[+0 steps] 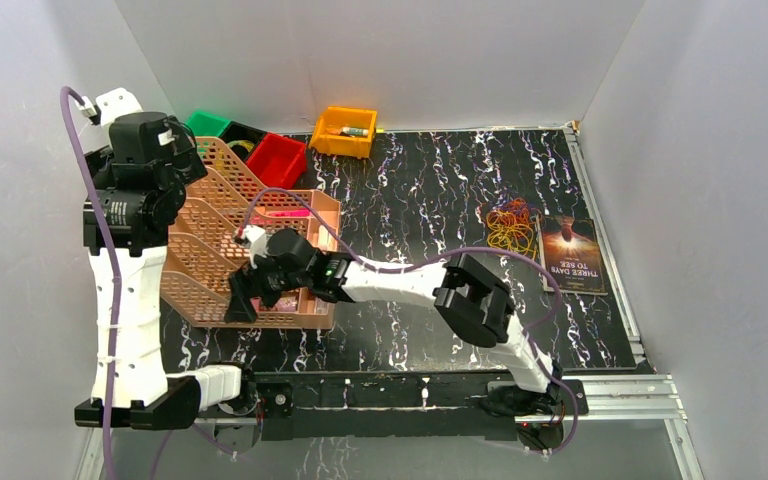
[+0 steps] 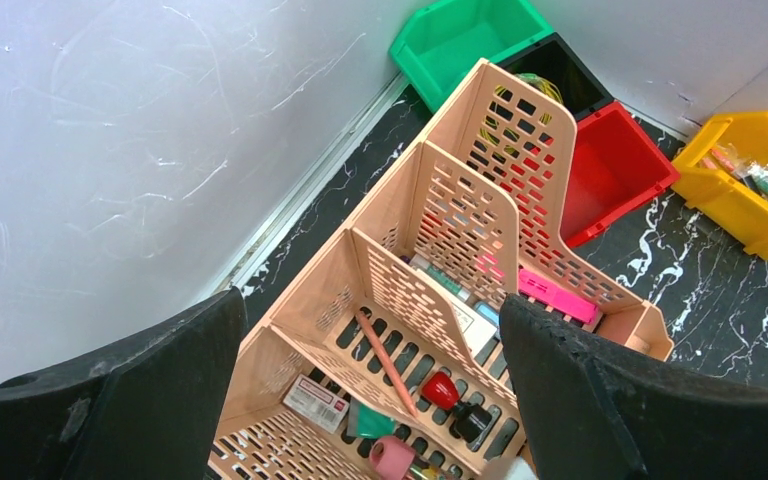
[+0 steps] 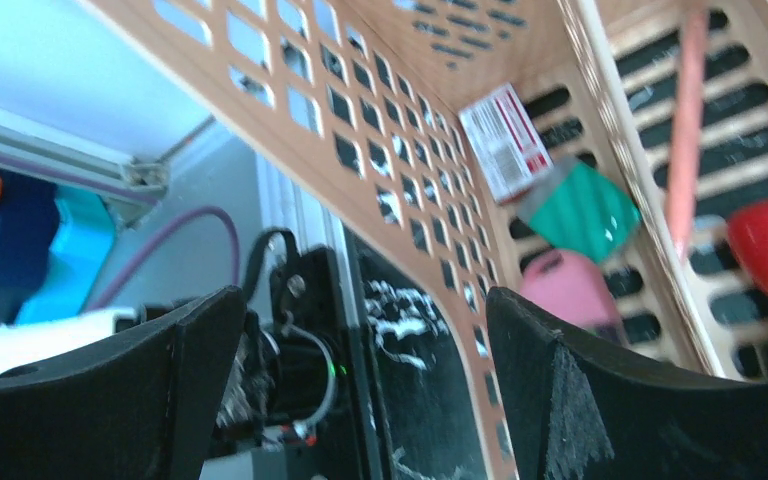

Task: Untangle the cables

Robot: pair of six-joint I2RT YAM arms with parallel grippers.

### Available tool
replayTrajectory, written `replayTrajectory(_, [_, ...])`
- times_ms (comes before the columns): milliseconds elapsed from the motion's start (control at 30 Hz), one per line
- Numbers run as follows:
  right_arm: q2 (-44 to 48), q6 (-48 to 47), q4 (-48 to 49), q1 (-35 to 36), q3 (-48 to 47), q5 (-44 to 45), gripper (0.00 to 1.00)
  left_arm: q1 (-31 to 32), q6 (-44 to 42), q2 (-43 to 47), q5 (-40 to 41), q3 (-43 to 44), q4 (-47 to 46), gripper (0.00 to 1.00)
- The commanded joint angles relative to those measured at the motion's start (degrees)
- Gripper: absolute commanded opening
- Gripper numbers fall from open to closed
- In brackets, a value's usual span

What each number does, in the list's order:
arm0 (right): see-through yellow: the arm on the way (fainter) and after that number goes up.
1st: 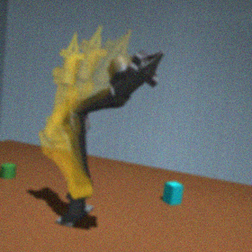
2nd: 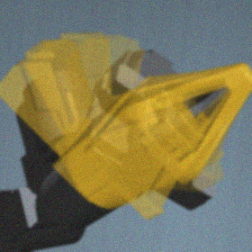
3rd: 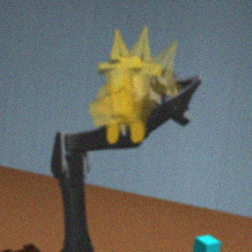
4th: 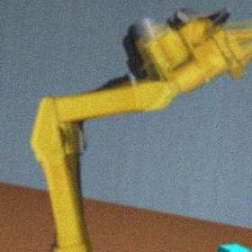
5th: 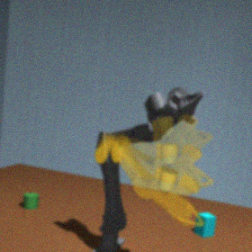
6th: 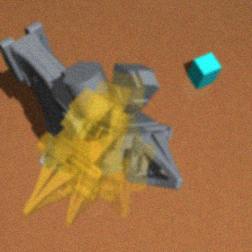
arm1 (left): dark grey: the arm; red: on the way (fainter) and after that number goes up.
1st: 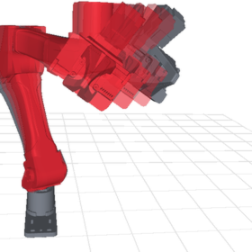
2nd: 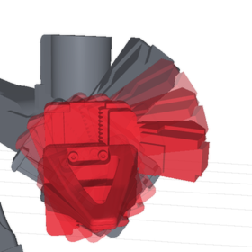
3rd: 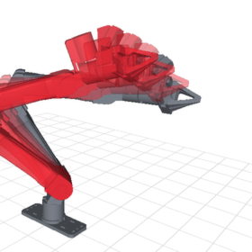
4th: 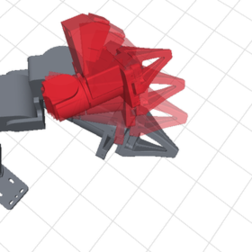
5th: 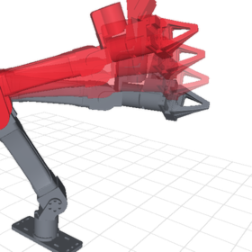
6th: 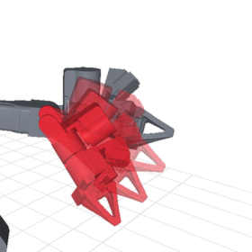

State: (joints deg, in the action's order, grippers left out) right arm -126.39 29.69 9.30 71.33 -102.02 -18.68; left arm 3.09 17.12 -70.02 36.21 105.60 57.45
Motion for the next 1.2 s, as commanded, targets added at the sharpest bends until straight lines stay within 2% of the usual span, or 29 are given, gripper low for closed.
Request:
replayTrajectory(0, [12.33,-5.81,4.79,-0.14,8.52,2.37,0.98,-0.27,-1.52,2.28,0.87,-1.52,0.61,0.98])
replayTrajectory(133, [23.43,-9.86,2.56,-0.22,18.96,10.18,0.98,-0.26,-1.44,3.99,-1.41,-3.77,-0.2,0.98])
replayTrajectory(233, [29.49,-10.91,-5.2,-0.8,22.57,21.95,0.98,-0.28,-1.54,5.47,-2.75,-5.94,-1.27,0.98])
replayTrajectory(367, [32.54,-9.1,-13.39,-7.28,26.69,31.69,0.98,-0.26,-1.99,6.91,-5.45,-8.85,-2.53,0.98])
replayTrajectory(533, [30.65,-8.03,-18.22,-19.53,27.91,29.55,0.98,-0.27,-1.84,7.94,-10.27,-12.26,-3.4,0.98])
replayTrajectory(667, [23.94,-9.87,-20.88,-24.39,24.63,29.73,0.98,-0.26,-1.83,8.87,-11.6,-14.71,-4.1,0.98])
replayTrajectory(933, [11.11,-8.95,-22.68,-25.81,16.91,31.4,0.98,-0.2,-1.48,9.44,-13.25,-16.17,-4.12,0.98])
replayTrajectory(1167, [7.59,-5.28,-19.49,-25.67,16.47,27.2,0.98,-0.28,-1.49,9.29,-13.77,-16.7,-4.17,0.98])
